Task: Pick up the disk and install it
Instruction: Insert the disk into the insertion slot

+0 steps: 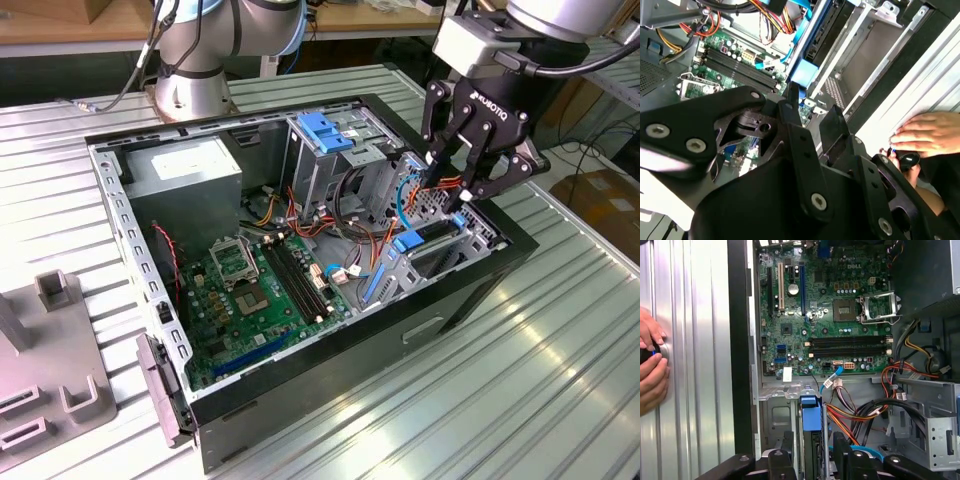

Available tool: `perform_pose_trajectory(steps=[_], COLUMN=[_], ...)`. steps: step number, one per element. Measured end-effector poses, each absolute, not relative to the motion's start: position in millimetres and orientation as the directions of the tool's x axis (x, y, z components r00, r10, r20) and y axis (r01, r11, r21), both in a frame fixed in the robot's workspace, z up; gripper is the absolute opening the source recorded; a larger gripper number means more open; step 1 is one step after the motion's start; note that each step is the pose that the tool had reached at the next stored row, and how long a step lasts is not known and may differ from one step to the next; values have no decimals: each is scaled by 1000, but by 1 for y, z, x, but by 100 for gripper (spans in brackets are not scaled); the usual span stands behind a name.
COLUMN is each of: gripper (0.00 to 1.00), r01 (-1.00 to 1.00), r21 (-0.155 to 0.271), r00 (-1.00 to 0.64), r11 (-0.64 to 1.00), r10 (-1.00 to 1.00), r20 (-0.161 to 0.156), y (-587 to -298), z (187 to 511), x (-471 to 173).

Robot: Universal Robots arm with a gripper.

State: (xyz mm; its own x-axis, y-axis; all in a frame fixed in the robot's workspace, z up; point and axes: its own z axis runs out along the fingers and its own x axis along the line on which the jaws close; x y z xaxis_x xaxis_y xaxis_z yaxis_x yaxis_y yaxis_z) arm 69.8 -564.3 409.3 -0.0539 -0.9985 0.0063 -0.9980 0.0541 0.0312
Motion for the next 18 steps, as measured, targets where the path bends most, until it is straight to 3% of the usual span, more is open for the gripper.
perform_pose_trajectory(steps=[4, 9, 18], gripper=[43, 12, 11], r01=[-998, -998, -998], r21=[31, 31, 26], r00=[-54, -54, -54], r11=[54, 54, 54], r10=[-999, -999, -999], r20=[6, 6, 6], y=[-564, -564, -564], z=[409, 409, 397], x=[70, 70, 70])
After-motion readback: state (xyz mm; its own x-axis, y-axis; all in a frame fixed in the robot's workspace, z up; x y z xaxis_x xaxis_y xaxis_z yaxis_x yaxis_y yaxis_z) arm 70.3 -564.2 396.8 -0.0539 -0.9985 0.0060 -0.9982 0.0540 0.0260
